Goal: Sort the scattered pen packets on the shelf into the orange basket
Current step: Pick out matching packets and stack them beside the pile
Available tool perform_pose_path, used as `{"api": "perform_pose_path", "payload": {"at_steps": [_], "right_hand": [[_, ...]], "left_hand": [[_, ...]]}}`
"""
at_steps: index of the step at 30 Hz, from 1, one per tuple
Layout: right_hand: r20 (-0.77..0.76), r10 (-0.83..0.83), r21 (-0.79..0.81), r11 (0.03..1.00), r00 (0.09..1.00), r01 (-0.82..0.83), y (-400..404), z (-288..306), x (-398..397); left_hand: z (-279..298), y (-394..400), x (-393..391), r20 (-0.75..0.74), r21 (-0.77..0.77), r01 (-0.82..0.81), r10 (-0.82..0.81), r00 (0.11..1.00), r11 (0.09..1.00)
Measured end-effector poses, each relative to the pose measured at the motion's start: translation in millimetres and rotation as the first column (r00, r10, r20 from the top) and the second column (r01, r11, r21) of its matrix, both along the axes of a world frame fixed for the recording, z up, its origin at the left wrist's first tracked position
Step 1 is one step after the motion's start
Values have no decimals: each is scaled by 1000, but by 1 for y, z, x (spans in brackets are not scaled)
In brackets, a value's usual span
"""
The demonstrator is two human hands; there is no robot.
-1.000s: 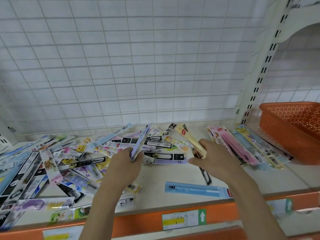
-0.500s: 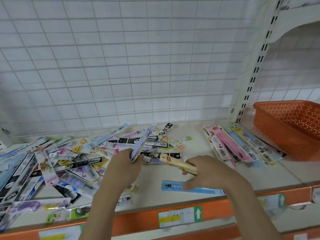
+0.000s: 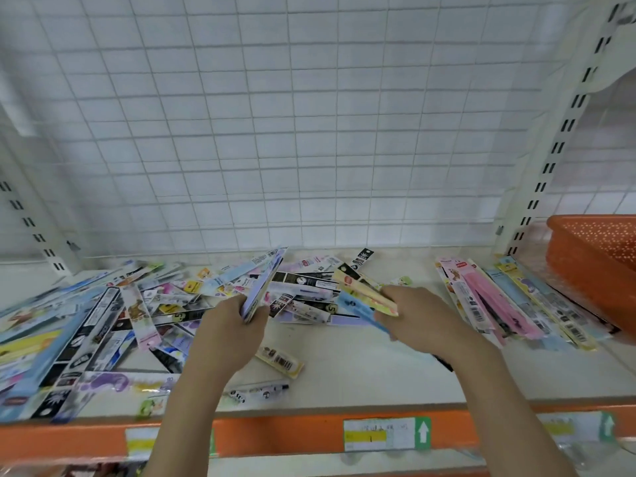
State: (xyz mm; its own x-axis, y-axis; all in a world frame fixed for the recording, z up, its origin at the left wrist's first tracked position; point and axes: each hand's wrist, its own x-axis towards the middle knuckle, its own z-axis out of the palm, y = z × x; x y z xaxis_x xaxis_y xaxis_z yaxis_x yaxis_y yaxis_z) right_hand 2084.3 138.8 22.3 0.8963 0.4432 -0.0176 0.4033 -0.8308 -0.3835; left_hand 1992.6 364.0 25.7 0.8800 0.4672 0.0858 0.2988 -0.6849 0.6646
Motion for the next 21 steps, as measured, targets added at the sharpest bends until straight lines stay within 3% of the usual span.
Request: {"api": "perform_pose_path", "payload": {"at_steps": [14,21], "right_hand": [[159,101,57,992,982,-112,76,8,6],[109,66,75,994,992,-75,86,-4,9]], "left_hand": [[-4,53,-38,34,-34,-178,179,983,983],[-6,63,-43,39,-66,-205,208,977,977]]}}
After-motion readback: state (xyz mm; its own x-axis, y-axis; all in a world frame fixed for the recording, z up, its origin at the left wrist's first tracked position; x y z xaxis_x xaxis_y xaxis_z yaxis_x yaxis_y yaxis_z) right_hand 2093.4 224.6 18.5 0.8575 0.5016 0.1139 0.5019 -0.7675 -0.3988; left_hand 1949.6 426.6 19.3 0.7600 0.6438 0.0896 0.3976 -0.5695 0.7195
